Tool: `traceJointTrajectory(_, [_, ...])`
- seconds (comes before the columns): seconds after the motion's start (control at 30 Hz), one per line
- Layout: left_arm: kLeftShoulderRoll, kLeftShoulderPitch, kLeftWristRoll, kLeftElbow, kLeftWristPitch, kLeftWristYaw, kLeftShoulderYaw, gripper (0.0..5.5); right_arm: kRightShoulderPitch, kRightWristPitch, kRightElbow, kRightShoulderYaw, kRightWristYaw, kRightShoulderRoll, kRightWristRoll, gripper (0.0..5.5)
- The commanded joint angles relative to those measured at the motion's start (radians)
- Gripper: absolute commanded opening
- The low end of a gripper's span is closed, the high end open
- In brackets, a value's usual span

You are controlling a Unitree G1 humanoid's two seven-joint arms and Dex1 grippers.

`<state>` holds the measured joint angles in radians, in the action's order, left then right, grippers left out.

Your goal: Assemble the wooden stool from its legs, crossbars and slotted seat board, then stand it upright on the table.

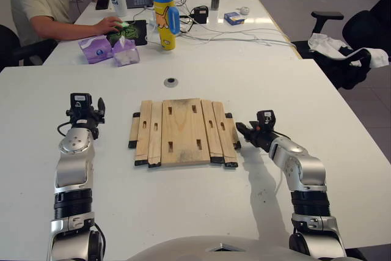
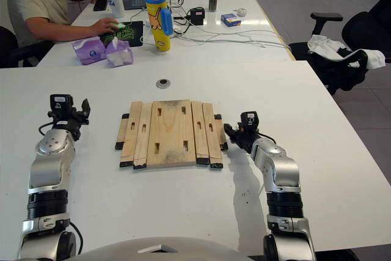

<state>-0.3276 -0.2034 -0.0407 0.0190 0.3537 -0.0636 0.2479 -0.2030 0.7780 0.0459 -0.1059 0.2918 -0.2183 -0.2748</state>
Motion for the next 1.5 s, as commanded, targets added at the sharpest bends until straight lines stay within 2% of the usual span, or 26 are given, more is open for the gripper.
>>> traceJointTrajectory(0.03, [0.025,-0.014,-0.011,0.006,-0.013,-0.011,-0.024,2.79,-0.019,0.026,0.005,0.015,0.01,0.0,-0.014,2.91])
traceJointTrajectory(0.3, [0.039,-0.018,-0.03,0.017,-0.027,-0.01,-0.024,2.79,-0.012,0.054,0.002,0.056,0.04,-0.032,-0.01,2.91])
traceJointTrajectory(0.57, [0.045,-0.018,-0.038,0.024,-0.04,-0.007,-0.027,2.79,0.01,0.024,-0.081,0.229,0.054,-0.159,0.144,2.91])
traceJointTrajectory(0.7, [0.05,-0.023,-0.042,0.032,-0.045,-0.006,-0.027,2.79,0.01,-0.02,-0.152,0.244,0.045,-0.198,0.191,2.91])
traceJointTrajectory(0.87, [0.053,-0.03,-0.047,0.039,-0.05,-0.012,-0.029,2.79,-0.007,-0.108,-0.193,0.203,0.05,-0.2,0.182,2.91])
traceJointTrajectory(1.0, [0.055,-0.034,-0.051,0.044,-0.056,-0.014,-0.029,2.79,-0.059,-0.192,-0.159,0.054,0.019,-0.108,0.068,2.91])
traceJointTrajectory(1.1, [0.054,-0.037,-0.056,0.048,-0.064,-0.021,-0.033,2.79,-0.074,-0.179,-0.135,-0.008,-0.001,-0.07,0.018,2.91])
traceJointTrajectory(1.5, [0.056,-0.04,-0.061,0.069,-0.087,-0.034,-0.044,2.79,-0.07,-0.103,-0.155,0.026,-0.002,-0.039,0.028,2.91])
